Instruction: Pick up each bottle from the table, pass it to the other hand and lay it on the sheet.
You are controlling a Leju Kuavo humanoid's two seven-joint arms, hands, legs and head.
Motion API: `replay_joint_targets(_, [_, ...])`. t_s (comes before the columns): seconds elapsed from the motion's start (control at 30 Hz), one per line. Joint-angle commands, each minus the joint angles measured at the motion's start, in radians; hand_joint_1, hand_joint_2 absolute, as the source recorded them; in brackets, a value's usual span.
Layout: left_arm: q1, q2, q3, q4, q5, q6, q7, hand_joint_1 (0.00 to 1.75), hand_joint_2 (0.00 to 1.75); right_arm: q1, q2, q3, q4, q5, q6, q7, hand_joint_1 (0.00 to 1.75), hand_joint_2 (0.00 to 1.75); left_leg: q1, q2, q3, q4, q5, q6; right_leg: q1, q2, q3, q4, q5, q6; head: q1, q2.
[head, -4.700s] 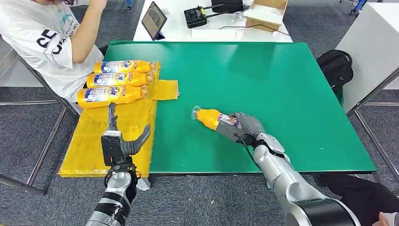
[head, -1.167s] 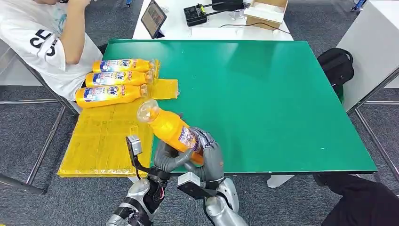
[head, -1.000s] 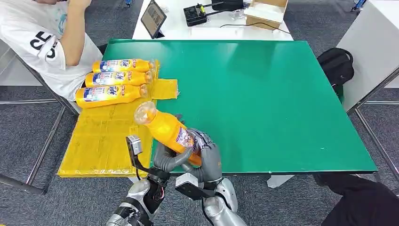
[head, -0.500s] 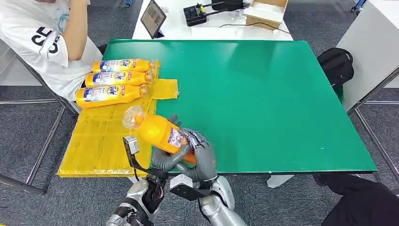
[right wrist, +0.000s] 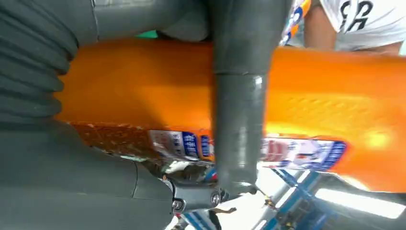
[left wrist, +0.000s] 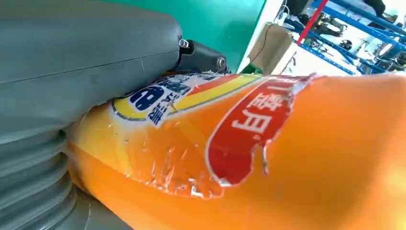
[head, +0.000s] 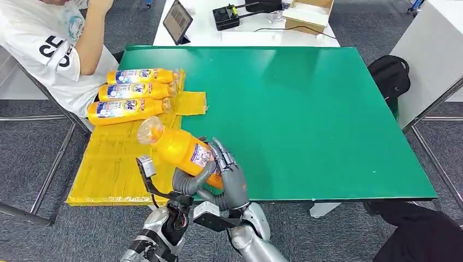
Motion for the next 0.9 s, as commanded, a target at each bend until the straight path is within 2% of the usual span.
replay_joint_targets(0.03, [-0.064,-0.011,-0.033,-0.005,-0.024,0.013,0.007,1.75,1.75,0.012,0.011,0.046,0.102,-0.005,0.031,0.007,0.0,0.0,0.001,-0.002,0.007,0.0,-0.003,0.001,0.001,-0.003,0.008,0.0,-0.004,-0.004,0.0,0.0])
replay_joint_targets(0.13, [-0.064,-0.011,-0.033,-0.005,-0.024,0.013,0.007,1.75,1.75,0.012,0.011,0.046,0.102,-0.005,0.031,0.007,0.0,0.0,0.001,-0.001,0.004,0.0,-0.002,0.001,0.001,-0.002,0.004,0.0,-0.002,-0.002,0.0,0.0])
replay_joint_targets(0.2, [-0.066,-0.011,-0.028,-0.006,-0.048,0.037,0.001,1.75,1.75,0.014,0.011,0.039,0.095,-0.004,0.037,0.007,0.0,0.0,0.0,-0.002,0.008,0.0,-0.004,0.001,0.001,-0.003,0.009,0.0,-0.004,-0.004,0.0,0.0])
replay_joint_targets(0.23, [-0.068,-0.011,-0.024,-0.008,-0.063,0.055,-0.004,1.75,1.75,0.015,0.011,0.035,0.09,-0.001,0.038,0.006,0.0,0.0,0.0,-0.001,0.005,0.0,-0.002,0.001,0.001,-0.002,0.005,0.0,-0.002,-0.003,0.0,0.0])
replay_joint_targets(0.4, [-0.072,-0.011,0.036,-0.039,-0.244,0.219,-0.06,1.75,1.75,0.041,0.011,0.019,0.002,0.016,0.067,-0.012,0.0,0.0,0.001,-0.001,0.006,0.001,-0.004,0.001,0.002,-0.002,0.007,0.0,-0.004,-0.004,0.0,0.0])
replay_joint_targets(0.5, [-0.08,-0.005,0.104,-0.05,-0.358,0.363,-0.093,1.75,1.75,0.075,0.008,0.018,-0.113,0.031,0.088,-0.02,0.0,0.0,0.001,-0.001,0.003,0.0,-0.002,0.001,0.001,-0.002,0.004,0.001,-0.002,-0.003,0.0,0.0])
replay_joint_targets(0.57, [-0.09,0.002,0.144,-0.041,-0.392,0.403,-0.093,1.75,1.75,0.089,0.001,0.026,-0.168,0.044,0.09,-0.009,0.0,0.0,0.001,0.0,0.003,0.0,-0.002,0.001,0.001,-0.001,0.003,0.0,-0.002,-0.003,0.0,0.0])
replay_joint_targets(0.6, [-0.085,0.01,0.159,-0.068,-0.446,0.51,-0.093,1.75,1.75,0.094,-0.001,0.028,-0.196,0.047,0.069,-0.027,0.0,0.0,0.001,0.0,0.006,0.001,-0.004,0.001,0.002,-0.001,0.006,0.001,-0.004,-0.004,0.0,0.0])
replay_joint_targets(0.77, [-0.097,0.035,0.198,-0.075,-0.452,0.522,-0.093,1.75,1.75,0.103,-0.011,0.035,-0.256,0.045,0.07,-0.024,0.0,0.0,0.0,0.003,0.004,0.0,-0.002,0.001,0.001,0.003,0.003,0.0,-0.001,-0.003,0.0,0.0])
replay_joint_targets(0.9, [-0.097,0.035,0.198,-0.075,-0.452,0.522,-0.093,1.75,1.75,0.103,-0.011,0.035,-0.256,0.045,0.07,-0.024,0.0,0.0,0.0,-0.001,0.002,0.0,-0.001,0.001,0.001,-0.001,0.002,0.0,-0.001,-0.002,0.001,0.0])
